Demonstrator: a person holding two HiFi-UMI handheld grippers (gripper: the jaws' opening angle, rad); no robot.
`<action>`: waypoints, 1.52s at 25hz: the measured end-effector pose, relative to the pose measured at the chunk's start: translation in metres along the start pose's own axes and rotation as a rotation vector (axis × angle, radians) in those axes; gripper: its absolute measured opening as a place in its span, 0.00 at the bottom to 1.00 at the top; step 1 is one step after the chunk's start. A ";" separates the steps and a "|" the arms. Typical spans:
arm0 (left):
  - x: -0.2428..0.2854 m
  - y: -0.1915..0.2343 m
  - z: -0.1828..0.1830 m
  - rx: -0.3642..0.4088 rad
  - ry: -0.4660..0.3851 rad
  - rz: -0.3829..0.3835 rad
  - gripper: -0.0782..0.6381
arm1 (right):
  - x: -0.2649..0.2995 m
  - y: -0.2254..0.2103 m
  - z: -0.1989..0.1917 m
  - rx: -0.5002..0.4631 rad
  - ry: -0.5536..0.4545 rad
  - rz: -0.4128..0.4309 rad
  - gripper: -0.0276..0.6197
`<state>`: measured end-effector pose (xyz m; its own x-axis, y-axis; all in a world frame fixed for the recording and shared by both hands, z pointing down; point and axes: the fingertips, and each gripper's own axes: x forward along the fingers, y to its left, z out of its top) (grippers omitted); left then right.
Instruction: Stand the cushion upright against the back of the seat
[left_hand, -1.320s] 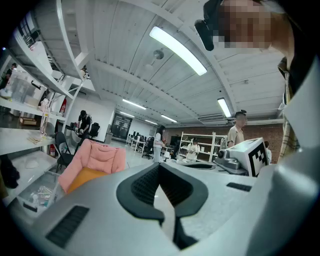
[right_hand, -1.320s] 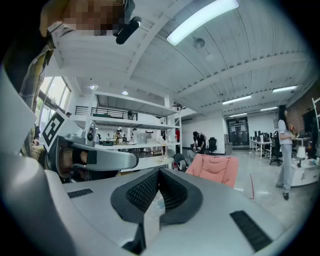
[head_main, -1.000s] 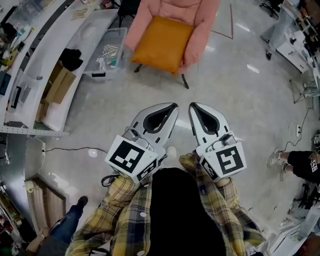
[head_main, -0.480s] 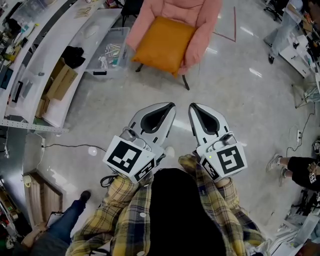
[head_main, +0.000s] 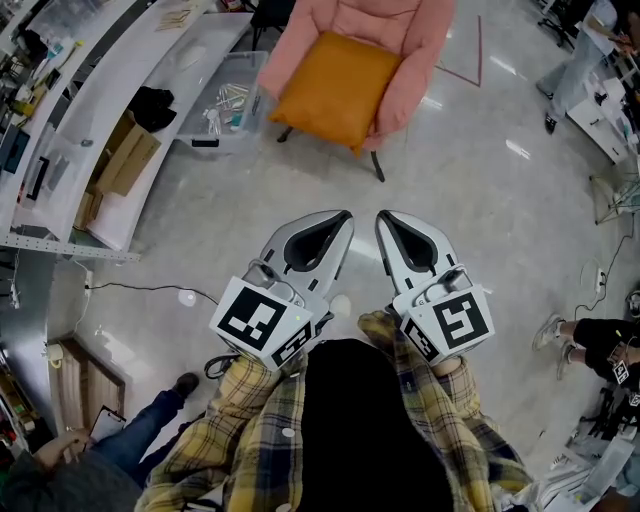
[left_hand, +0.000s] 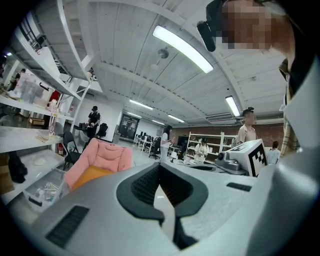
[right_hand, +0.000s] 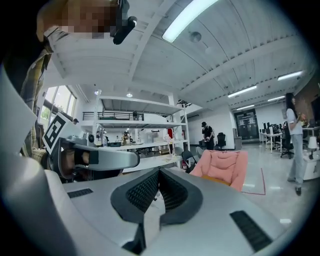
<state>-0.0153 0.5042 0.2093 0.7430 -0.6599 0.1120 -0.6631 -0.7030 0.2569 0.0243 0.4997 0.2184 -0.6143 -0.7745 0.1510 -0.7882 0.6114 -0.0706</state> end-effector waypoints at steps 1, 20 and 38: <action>0.001 0.005 0.000 0.000 -0.001 0.001 0.11 | 0.004 -0.001 -0.001 0.001 0.001 -0.001 0.07; 0.038 0.180 0.051 0.004 0.000 -0.034 0.11 | 0.181 -0.025 0.019 -0.002 0.030 -0.040 0.07; 0.080 0.264 0.051 -0.051 0.075 -0.055 0.11 | 0.255 -0.071 0.011 0.082 0.087 -0.107 0.07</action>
<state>-0.1356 0.2525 0.2371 0.7839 -0.5979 0.1674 -0.6174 -0.7218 0.3127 -0.0761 0.2571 0.2513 -0.5236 -0.8156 0.2463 -0.8517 0.5078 -0.1294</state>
